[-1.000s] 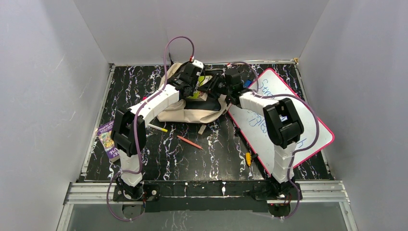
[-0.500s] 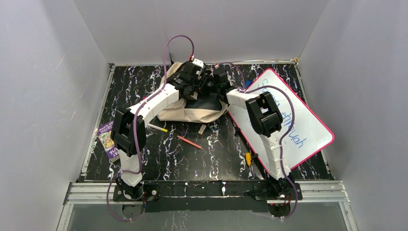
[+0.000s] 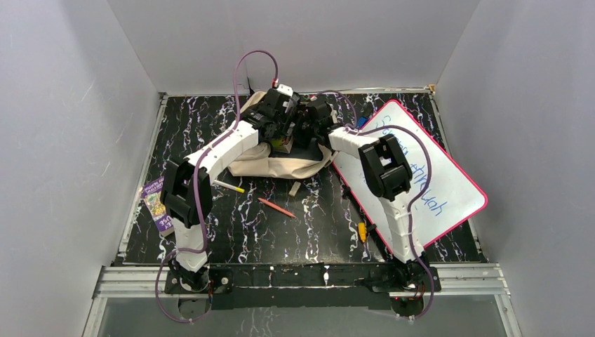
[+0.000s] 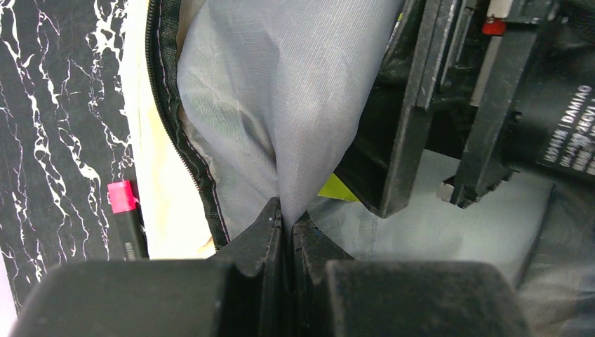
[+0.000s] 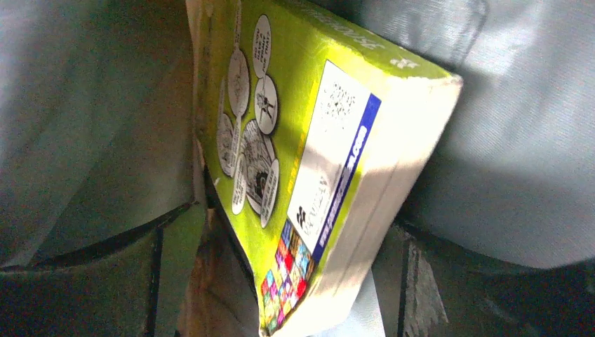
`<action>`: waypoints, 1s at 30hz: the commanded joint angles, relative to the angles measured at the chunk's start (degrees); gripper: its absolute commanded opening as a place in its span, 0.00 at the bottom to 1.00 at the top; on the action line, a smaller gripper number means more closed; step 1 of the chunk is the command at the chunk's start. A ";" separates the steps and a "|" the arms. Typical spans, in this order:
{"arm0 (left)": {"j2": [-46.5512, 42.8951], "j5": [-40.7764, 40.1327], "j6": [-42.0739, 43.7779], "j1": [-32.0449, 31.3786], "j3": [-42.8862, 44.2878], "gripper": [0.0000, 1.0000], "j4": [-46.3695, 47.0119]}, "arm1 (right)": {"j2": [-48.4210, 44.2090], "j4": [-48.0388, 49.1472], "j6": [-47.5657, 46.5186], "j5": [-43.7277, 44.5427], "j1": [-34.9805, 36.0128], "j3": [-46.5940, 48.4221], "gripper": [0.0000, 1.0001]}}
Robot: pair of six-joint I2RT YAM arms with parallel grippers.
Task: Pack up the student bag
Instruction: Place the book in the student bag.
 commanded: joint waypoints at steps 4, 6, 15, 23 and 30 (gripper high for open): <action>-3.78 0.50 -1.91 1.10 -1.02 0.00 2.93 | -12.35 -11.55 -11.29 13.81 -0.03 -0.05 0.93; -4.03 0.96 -1.91 1.44 -1.40 0.00 3.07 | -15.67 -13.19 -13.10 17.32 0.04 -2.18 0.93; -6.65 5.58 -3.08 2.01 -3.98 0.38 3.00 | -30.58 -11.81 -19.19 22.96 0.01 -17.49 0.94; -13.87 8.09 -6.47 2.33 -8.72 0.59 0.90 | -39.26 -21.35 -23.16 23.89 -0.01 -19.64 0.99; -29.27 10.10 -13.05 4.07 -17.15 0.70 -2.29 | -45.29 -35.96 -27.28 26.39 -0.01 -19.48 0.99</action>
